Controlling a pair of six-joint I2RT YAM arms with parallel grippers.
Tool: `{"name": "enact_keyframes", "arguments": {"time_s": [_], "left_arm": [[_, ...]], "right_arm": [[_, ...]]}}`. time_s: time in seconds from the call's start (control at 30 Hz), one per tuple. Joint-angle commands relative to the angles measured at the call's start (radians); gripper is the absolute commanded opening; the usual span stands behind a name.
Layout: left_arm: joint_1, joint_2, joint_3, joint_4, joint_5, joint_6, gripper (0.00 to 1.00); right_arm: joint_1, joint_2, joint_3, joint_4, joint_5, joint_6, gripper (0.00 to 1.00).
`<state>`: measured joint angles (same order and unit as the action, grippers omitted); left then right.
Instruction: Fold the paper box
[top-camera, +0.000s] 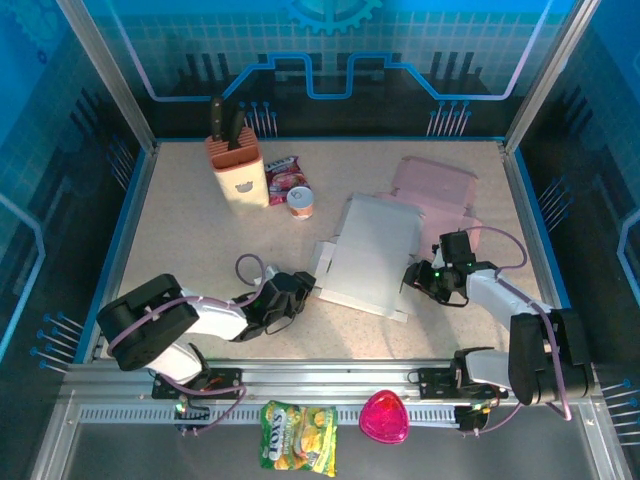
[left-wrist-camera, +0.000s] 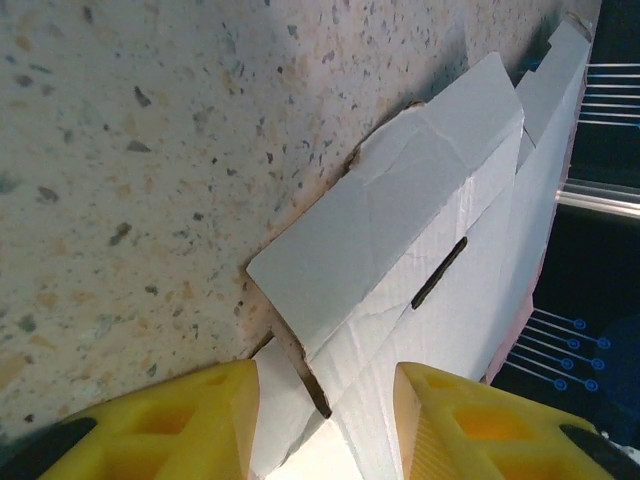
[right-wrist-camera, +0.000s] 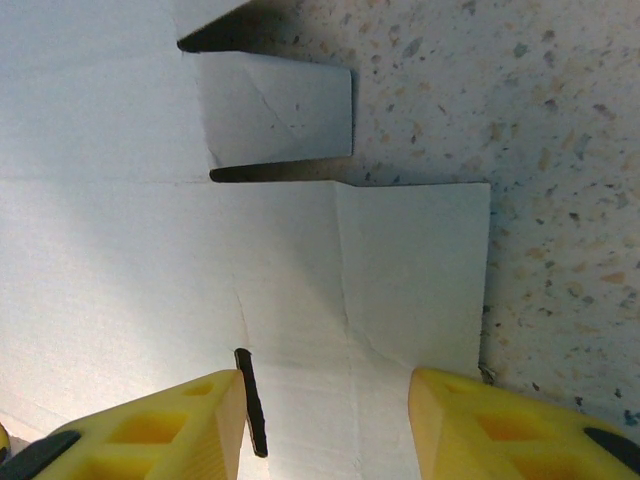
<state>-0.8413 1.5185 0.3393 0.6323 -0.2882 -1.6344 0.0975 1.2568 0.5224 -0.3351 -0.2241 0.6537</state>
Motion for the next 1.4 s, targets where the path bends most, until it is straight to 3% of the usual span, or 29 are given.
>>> {"name": "enact_keyframes", "arguments": {"time_s": [0.0, 0.47, 0.9, 1.37], "left_arm": [[0.002, 0.026, 0.026, -0.061, -0.027, -0.038, 0.41], [0.006, 0.008, 0.128, -0.215, -0.048, -0.157, 0.41], [0.01, 0.114, 0.121, -0.084, -0.036, -0.2, 0.39], [0.007, 0.001, 0.117, -0.167, -0.094, -0.134, 0.0]], "right_arm": [[0.0, 0.006, 0.018, -0.031, 0.003, 0.003, 0.48], [0.002, 0.004, 0.014, -0.027, -0.009, -0.002, 0.47], [0.001, -0.001, 0.013, -0.024, -0.016, -0.005, 0.47], [0.0, -0.036, 0.016, -0.038, -0.027, 0.002, 0.49]]}}
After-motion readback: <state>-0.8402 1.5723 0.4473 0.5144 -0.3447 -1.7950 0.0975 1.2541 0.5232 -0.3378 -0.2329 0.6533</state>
